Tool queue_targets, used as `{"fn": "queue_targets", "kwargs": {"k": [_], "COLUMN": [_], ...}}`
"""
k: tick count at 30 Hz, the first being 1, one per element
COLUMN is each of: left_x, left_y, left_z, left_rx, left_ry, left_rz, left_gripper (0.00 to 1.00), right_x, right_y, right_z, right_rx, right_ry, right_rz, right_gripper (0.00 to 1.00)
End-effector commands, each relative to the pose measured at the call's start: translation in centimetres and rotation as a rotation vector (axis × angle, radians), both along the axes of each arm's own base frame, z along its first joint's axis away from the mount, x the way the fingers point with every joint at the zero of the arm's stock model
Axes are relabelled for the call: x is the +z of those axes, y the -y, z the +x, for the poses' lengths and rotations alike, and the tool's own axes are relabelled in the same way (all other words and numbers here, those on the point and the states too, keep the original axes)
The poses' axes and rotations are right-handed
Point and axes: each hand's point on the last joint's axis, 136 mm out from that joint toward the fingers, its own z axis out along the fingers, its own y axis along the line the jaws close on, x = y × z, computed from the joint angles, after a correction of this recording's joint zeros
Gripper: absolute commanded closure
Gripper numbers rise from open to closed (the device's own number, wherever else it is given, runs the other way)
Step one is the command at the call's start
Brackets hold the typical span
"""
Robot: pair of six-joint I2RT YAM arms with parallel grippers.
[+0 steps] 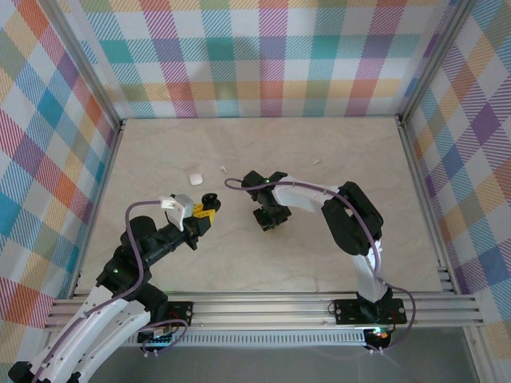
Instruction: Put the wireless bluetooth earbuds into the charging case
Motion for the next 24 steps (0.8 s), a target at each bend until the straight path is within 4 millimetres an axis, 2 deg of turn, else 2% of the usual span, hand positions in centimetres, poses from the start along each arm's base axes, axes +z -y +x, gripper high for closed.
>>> {"fn": "queue_targets", "kwargs": {"k": [1,5,7,14,24], "left_x": [1.6,3.1,3.6,3.3,2.8], "left_y": [1.0,1.5,1.9,1.9,1.9], "left_z": [-0.2,0.2,0.3,0.2,0.0], "left_rx": [-0.049,-0.069,-0.087,-0.081,-0.094], "left_ry": [0.049,0.074,0.069,0.074,0.064], "left_rz": [-0.043,-0.027,-0.021,-0.068,-0.029], "left_gripper": [1.00,1.00,1.00,1.00,1.00], "right_x": [2.9,5.4,6.0,5.2,4.2], "right_y": [-0.1,0.2,0.0,-1.4,-0.2], "right_z": [-0.2,1.0,1.0,0.7,1.2], "right_rx": [-0.051,-0.078,-0.096,-0.132,-0.122], "right_ry": [-0.037,-0.012,0.004,-0.044,-0.070], "right_rz": [0.061,0.103,0.138,0.213,0.144], "right_gripper": [0.59,0.57,0.57,0.62,0.65]}}
